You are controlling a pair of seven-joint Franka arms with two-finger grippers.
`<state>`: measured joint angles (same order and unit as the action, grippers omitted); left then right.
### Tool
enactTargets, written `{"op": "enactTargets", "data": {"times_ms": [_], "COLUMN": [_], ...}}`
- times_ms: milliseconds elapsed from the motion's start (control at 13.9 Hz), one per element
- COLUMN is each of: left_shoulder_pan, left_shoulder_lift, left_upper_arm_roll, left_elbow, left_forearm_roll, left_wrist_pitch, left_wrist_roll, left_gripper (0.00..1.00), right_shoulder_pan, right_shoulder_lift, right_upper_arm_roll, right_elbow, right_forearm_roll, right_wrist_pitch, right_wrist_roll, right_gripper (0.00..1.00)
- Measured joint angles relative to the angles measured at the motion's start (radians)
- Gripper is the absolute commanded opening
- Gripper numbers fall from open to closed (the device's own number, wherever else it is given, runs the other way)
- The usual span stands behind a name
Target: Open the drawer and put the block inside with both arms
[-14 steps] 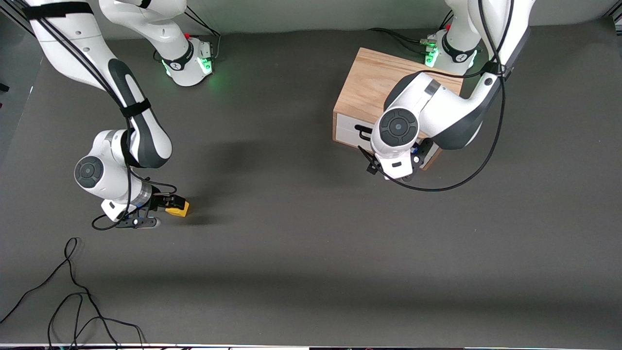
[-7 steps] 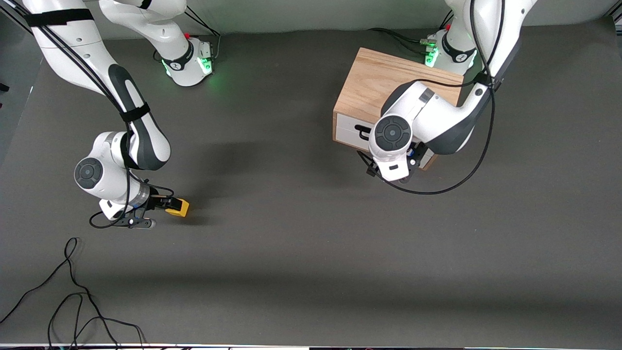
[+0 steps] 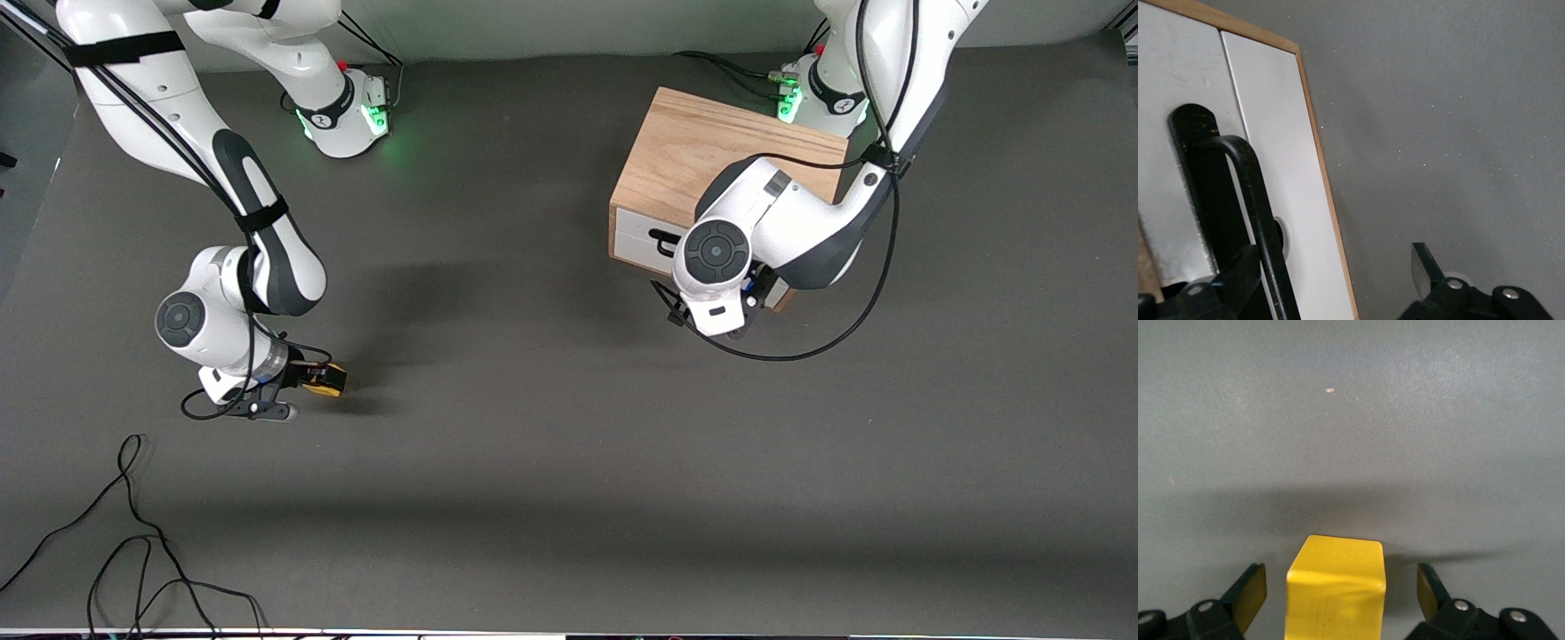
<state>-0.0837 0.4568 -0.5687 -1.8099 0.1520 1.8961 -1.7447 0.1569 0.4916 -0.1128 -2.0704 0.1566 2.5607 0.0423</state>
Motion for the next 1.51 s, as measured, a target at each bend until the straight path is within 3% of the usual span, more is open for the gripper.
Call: {"op": "enactTargets", "data": {"times_ms": [932,1506], "left_shoulder_pan": [-0.013,-0.015], "left_shoulder_lift": [0.016,0.076], "left_upper_arm_roll": [-0.005,-0.004], "left_elbow": [0.056,0.061], "left_forearm_roll": [0.018,0.031], "left_wrist_pitch": [-0.080,-0.076], "left_wrist_roll": [-0.088,-0.099], "left_gripper": [1.00,1.00], "right_shoulder_pan": [0.000,0.000], "right_shoulder_lift": [0.011,0.011], "right_upper_arm_roll": [0.000,0.000], "right_elbow": [0.000,0.001], "right_forearm_roll": [0.000,0.000], "right_wrist_pitch": [0.009,0.009], "right_wrist_roll": [0.001,0.002], "right_gripper": [1.00,1.00]}}
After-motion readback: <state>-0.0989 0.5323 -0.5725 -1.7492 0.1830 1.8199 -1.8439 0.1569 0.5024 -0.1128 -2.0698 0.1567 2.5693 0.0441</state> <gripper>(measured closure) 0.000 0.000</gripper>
